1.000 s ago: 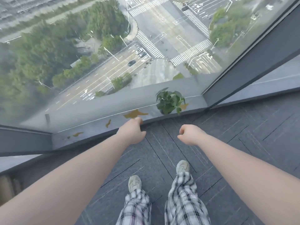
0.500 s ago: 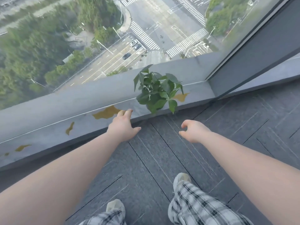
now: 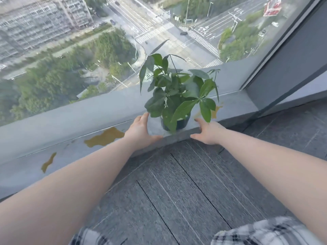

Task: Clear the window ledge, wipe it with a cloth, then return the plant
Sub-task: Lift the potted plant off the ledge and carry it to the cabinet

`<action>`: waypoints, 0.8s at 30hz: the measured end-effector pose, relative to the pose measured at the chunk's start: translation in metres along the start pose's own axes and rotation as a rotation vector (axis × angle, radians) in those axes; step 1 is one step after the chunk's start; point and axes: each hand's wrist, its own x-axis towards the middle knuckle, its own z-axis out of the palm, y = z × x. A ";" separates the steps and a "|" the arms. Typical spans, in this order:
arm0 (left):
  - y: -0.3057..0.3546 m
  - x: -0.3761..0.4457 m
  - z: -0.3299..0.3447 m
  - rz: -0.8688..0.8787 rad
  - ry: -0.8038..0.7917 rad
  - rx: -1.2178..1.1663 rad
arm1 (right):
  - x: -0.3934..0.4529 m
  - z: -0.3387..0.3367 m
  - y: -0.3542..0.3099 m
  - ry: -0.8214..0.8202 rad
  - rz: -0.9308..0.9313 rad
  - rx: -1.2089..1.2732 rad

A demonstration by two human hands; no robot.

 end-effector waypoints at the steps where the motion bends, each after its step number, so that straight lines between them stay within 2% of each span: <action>1: 0.001 0.005 0.003 0.008 0.005 -0.001 | 0.004 0.000 -0.001 0.022 0.002 0.003; 10: 0.022 0.030 0.021 0.113 0.043 -0.224 | 0.037 0.000 -0.006 0.130 -0.057 0.349; 18: 0.023 0.031 0.027 0.136 0.058 -0.321 | 0.043 0.003 -0.010 0.103 -0.100 0.287; 24: 0.023 0.041 0.030 0.121 0.052 -0.319 | 0.043 -0.002 -0.018 0.102 -0.168 0.352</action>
